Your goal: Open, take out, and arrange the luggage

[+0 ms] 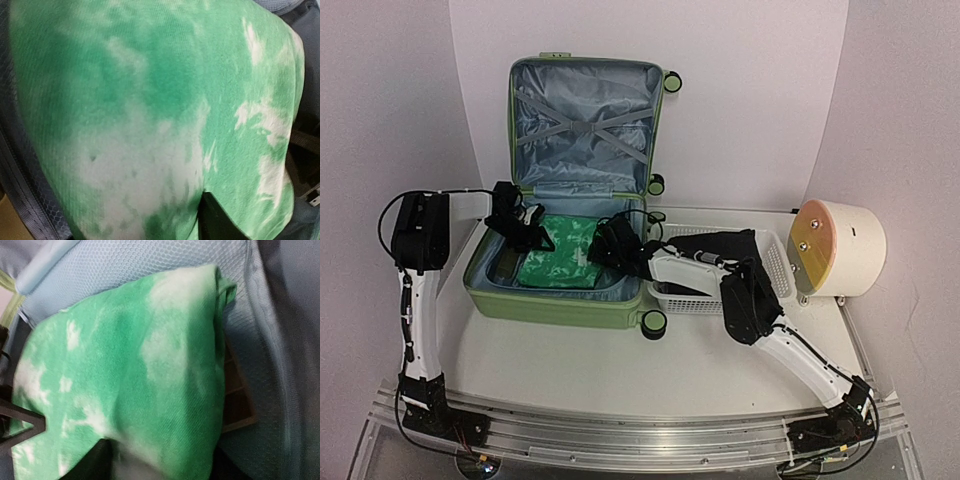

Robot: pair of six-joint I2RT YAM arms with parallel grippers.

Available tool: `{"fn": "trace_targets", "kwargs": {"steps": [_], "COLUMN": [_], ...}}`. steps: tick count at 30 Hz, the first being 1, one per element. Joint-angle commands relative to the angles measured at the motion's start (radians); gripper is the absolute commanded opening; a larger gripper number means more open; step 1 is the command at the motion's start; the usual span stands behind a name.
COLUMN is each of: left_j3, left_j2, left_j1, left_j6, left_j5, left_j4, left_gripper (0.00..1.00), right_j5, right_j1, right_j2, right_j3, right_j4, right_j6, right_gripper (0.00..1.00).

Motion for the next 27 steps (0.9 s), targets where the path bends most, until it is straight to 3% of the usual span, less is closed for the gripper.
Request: {"fn": "trace_targets", "kwargs": {"steps": [1,5,7,17,27], "left_j3": [0.022,0.011,0.013,0.111,0.23], "left_j2": [-0.015,-0.063,-0.086,-0.19,-0.209], "left_j1": [-0.013,-0.013,-0.013,-0.013,-0.013], "left_j6": [-0.005,-0.005,0.0,0.103,0.138], "left_j5": [0.112,0.148,0.148,-0.013,-0.082], "left_j4": [0.053,0.068,0.064,0.01,0.01], "left_gripper": [0.28,0.03,0.0,0.0,0.0], "right_j5": [-0.227,-0.264,-0.255,-0.181,-0.194], "right_j1": [-0.011,-0.019,-0.02,-0.019,-0.017], "right_j2": [0.02,-0.007,-0.033,-0.214,-0.26], "right_j3": [-0.059,-0.063,-0.082,-0.145,-0.131], "right_j4": [0.24,0.324,0.348,0.382,0.442], "right_j6": [0.079,0.099,0.097,0.003,-0.031], "right_gripper": [0.42,0.1,0.0,0.0,0.0]}}
